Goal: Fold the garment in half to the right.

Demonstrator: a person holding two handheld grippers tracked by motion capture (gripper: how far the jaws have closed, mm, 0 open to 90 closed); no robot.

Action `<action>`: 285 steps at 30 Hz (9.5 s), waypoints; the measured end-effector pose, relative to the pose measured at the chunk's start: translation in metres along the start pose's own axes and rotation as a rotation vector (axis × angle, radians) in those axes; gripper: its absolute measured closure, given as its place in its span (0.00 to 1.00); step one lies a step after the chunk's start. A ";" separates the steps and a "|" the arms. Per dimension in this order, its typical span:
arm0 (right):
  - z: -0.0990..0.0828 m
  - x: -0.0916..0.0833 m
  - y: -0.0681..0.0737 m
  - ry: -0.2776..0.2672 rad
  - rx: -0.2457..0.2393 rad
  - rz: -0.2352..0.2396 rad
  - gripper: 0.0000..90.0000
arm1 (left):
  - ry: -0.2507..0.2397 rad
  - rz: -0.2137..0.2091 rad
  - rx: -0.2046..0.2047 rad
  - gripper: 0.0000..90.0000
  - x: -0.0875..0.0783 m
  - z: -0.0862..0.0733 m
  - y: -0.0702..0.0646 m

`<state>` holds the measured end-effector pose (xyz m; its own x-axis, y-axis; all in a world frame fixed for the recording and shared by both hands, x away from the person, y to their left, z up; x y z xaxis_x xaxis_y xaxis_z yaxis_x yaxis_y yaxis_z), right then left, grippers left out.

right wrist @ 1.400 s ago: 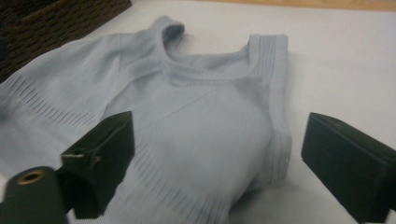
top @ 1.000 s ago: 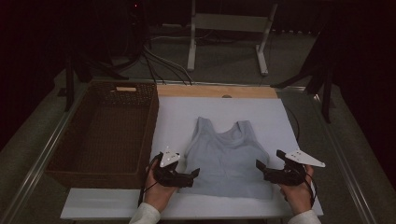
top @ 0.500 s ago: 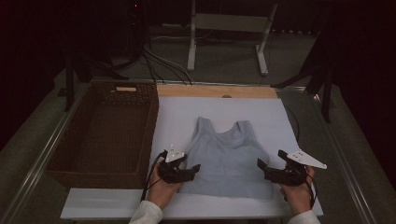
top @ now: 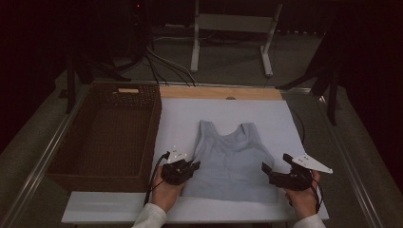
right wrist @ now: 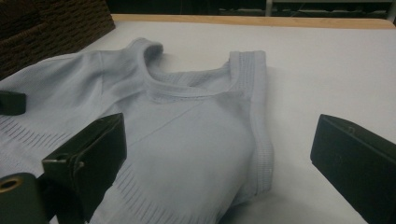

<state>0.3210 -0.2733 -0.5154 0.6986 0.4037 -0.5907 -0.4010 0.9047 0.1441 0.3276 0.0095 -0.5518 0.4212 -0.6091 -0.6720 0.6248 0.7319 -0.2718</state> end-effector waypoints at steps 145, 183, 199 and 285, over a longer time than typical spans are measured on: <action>-0.005 -0.009 -0.013 -0.016 0.032 -0.026 0.04 | -0.030 -0.208 0.065 0.91 0.017 0.084 -0.113; -0.004 -0.011 -0.016 -0.028 0.049 -0.029 0.04 | -0.041 -0.269 0.080 0.91 0.034 0.086 -0.125; -0.004 -0.011 -0.017 -0.032 0.052 -0.029 0.04 | -0.040 -0.291 0.084 0.91 0.040 0.090 -0.132; -0.004 -0.005 -0.004 0.008 0.029 0.012 0.07 | -0.126 -0.153 0.167 0.00 0.012 0.082 -0.075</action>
<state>0.3169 -0.2794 -0.5166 0.6890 0.4133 -0.5954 -0.3918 0.9035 0.1737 0.3397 -0.0783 -0.4829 0.3850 -0.7500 -0.5378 0.7834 0.5737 -0.2392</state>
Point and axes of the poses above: each handheld gripper's, and its own axes: x roughly forward along the jaws, z roughly out of its top, y roughly to its left, the point moved 9 cm from there along x, roughly forward along the jaws, and after that the axes turned 9 degrees about y, right-handed, at the moved point
